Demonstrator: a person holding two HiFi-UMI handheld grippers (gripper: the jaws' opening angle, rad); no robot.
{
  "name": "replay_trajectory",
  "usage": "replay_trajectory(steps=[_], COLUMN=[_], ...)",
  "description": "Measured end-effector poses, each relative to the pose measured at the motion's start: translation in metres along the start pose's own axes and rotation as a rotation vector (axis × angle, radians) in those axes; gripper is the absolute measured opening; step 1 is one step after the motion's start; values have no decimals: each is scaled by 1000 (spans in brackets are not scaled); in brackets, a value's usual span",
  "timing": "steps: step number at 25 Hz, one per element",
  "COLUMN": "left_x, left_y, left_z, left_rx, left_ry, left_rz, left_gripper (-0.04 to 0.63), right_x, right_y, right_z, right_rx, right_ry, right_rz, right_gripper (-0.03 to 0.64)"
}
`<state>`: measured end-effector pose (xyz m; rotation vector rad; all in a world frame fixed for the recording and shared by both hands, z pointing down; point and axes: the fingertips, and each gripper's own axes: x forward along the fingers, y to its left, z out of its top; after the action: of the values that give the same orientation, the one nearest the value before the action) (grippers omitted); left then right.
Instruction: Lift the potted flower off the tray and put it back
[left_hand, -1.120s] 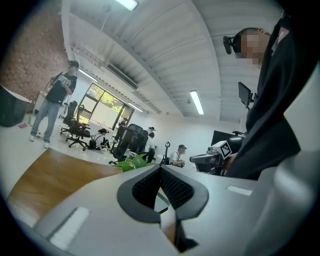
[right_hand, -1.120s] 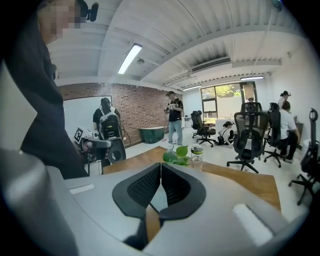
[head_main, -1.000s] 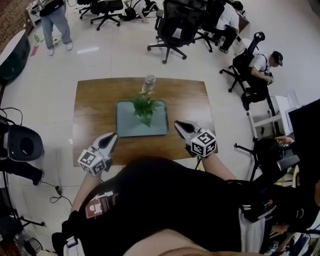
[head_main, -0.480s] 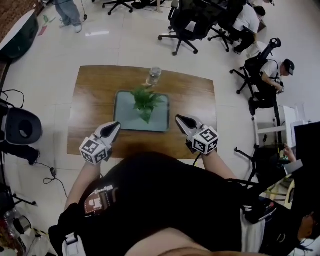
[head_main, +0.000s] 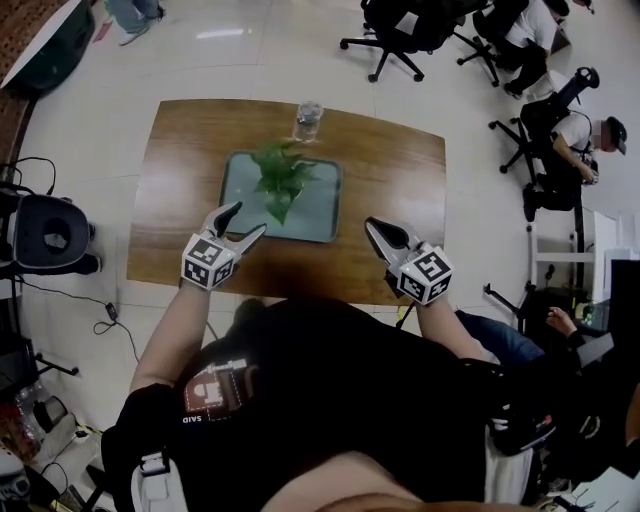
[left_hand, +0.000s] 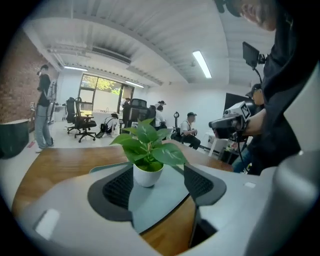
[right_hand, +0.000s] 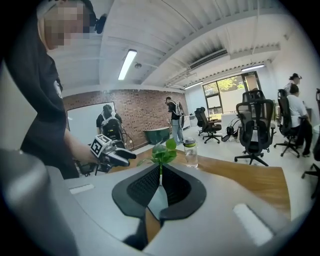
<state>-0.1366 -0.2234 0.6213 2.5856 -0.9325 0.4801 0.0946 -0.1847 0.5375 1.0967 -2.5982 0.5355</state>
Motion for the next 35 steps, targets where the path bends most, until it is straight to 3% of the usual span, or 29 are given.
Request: replay_trajectory(steps=[5, 9, 17, 26, 31, 35], left_x=[59, 100, 144, 157, 153, 154], left_y=[4, 10, 23, 23, 0, -37], left_z=[-25, -40, -46, -47, -16, 30], left_rx=[84, 106, 29, 88, 73, 120], left_ry=[131, 180, 172, 151, 93, 39], left_rz=[-55, -65, -46, -16, -36, -105], left_gripper=[457, 511, 520, 482, 480, 480], right_x=[-19, -32, -49, -63, -74, -87], right_y=[-5, -11, -21, -33, -45, -54], right_z=[-21, -43, -74, -92, -89, -90], right_rx=[31, 73, 129, 164, 169, 189], right_ry=[28, 51, 82, 68, 39, -7], right_rz=[-51, -97, -137, -178, -185, -228], right_gripper=[28, 28, 28, 28, 28, 27])
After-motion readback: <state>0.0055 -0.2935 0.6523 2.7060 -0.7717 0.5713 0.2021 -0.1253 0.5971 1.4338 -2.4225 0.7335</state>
